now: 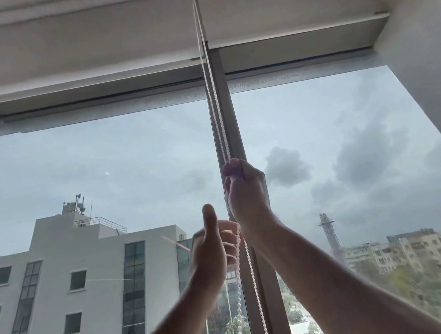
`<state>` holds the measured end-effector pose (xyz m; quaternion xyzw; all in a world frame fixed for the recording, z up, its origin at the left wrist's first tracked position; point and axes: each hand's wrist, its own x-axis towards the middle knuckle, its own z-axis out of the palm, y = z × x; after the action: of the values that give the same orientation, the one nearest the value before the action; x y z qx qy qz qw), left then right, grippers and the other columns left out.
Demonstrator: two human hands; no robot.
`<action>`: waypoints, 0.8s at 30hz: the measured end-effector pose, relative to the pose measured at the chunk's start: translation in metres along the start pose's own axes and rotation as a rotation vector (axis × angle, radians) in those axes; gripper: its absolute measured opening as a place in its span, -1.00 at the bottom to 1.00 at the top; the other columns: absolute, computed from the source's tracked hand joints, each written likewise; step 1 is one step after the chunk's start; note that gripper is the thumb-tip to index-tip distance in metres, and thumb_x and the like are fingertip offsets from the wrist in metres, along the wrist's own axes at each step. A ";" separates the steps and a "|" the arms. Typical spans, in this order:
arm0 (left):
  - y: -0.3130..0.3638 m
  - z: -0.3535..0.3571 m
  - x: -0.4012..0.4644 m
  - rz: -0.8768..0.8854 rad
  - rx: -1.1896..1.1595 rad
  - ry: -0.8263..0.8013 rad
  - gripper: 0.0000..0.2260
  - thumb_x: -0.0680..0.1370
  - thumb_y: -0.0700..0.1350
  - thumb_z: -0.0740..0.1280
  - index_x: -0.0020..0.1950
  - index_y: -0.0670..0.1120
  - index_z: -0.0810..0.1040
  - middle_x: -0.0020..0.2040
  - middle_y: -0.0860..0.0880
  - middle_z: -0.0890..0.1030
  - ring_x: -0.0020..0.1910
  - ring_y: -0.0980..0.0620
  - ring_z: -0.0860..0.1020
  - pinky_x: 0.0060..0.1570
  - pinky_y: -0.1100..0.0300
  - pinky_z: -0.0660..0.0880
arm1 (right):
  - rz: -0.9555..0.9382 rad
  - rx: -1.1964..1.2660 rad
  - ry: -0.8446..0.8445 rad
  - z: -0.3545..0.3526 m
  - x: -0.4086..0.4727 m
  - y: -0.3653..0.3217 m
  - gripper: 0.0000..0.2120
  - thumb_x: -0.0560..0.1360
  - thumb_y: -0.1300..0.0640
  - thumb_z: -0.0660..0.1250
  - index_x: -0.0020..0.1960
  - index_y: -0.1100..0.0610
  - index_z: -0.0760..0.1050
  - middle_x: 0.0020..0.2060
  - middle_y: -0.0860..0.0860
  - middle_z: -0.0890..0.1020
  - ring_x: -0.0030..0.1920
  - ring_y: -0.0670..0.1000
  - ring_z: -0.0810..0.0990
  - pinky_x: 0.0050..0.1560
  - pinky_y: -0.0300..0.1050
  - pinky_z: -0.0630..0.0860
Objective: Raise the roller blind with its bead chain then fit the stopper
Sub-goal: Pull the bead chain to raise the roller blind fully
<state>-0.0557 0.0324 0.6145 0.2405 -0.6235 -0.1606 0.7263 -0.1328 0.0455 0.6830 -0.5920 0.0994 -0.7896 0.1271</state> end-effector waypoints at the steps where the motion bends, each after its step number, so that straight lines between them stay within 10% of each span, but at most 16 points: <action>1: 0.002 -0.002 0.005 0.000 0.015 0.004 -0.39 0.47 0.36 -0.01 -0.29 -0.08 0.59 -0.48 0.02 0.58 -0.49 0.11 0.52 -0.44 0.25 0.47 | -0.017 0.008 0.001 -0.003 -0.001 0.000 -0.62 0.48 0.29 0.10 -0.40 -0.02 0.49 -0.59 -0.15 0.38 -0.49 -0.05 0.30 -0.43 -0.15 0.22; 9: 0.071 0.008 0.047 0.191 0.247 -0.086 -0.51 0.67 0.18 0.00 0.07 -0.13 0.58 -0.09 -0.20 0.68 -0.12 -0.13 0.68 -0.25 0.17 0.63 | -0.209 -0.047 -0.059 -0.024 -0.038 0.019 -0.57 0.66 0.26 0.13 -0.34 -0.03 0.41 -0.54 -0.19 0.49 -0.50 -0.19 0.40 -0.47 -0.32 0.32; 18: 0.118 0.044 0.052 0.068 -0.108 0.017 -0.72 0.63 -0.29 0.13 -0.22 -0.19 0.51 -0.59 0.04 0.38 -0.70 0.15 0.27 -0.64 0.35 0.16 | -0.296 -0.146 -0.073 -0.024 -0.041 0.026 -0.57 0.65 0.12 0.11 -0.38 -0.11 0.37 -0.55 -0.16 0.38 -0.47 -0.11 0.29 -0.41 -0.13 0.25; 24: 0.096 0.036 0.037 0.196 0.068 0.066 -0.68 0.64 -0.20 0.13 -0.28 -0.10 0.53 -0.62 0.07 0.37 -0.63 0.10 0.28 -0.49 0.24 0.22 | 0.182 0.084 -0.371 -0.045 -0.039 0.029 -0.52 0.70 -0.09 0.05 -0.27 0.04 0.54 -0.56 0.04 0.53 -0.59 0.01 0.51 -0.59 -0.21 0.42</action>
<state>-0.0911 0.0869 0.7021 0.2081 -0.6249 -0.0595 0.7501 -0.1631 0.0309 0.6263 -0.7102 0.0941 -0.6556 0.2386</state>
